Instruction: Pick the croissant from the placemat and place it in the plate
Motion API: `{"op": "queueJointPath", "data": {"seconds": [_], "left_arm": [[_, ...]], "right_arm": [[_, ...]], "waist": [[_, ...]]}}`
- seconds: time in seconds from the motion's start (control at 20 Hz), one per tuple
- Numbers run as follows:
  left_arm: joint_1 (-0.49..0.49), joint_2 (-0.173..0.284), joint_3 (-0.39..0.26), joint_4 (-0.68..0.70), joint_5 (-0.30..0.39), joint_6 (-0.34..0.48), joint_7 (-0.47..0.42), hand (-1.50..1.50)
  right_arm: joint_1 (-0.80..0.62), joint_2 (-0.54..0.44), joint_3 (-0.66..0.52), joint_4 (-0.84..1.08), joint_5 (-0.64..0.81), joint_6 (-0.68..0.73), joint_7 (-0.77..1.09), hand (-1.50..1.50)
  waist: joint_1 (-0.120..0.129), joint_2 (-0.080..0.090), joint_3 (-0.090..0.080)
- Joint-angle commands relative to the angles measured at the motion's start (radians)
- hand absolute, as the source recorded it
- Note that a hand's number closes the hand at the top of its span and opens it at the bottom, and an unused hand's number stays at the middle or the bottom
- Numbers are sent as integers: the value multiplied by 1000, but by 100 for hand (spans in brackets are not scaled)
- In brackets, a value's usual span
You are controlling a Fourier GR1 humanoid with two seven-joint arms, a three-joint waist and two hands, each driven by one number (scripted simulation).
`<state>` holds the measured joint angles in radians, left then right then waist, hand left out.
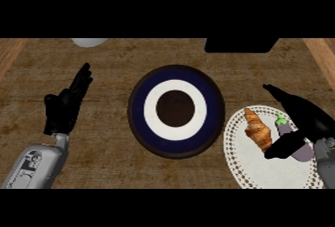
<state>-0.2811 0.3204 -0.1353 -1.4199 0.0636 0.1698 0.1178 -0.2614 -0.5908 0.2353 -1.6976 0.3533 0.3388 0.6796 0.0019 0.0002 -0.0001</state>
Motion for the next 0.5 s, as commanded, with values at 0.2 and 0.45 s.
{"op": "queueJointPath", "data": {"seconds": [0.2,0.45], "left_arm": [[67,-7,32,-51,-18,-53,-10,0],[-6,-57,72,30,-50,-55,-19,0]], "right_arm": [[-32,51,-19,270,114,27,-183,-150],[-1,114,-9,244,191,59,-152,-150]], "waist": [[4,0,0],[-3,0,0]]}}
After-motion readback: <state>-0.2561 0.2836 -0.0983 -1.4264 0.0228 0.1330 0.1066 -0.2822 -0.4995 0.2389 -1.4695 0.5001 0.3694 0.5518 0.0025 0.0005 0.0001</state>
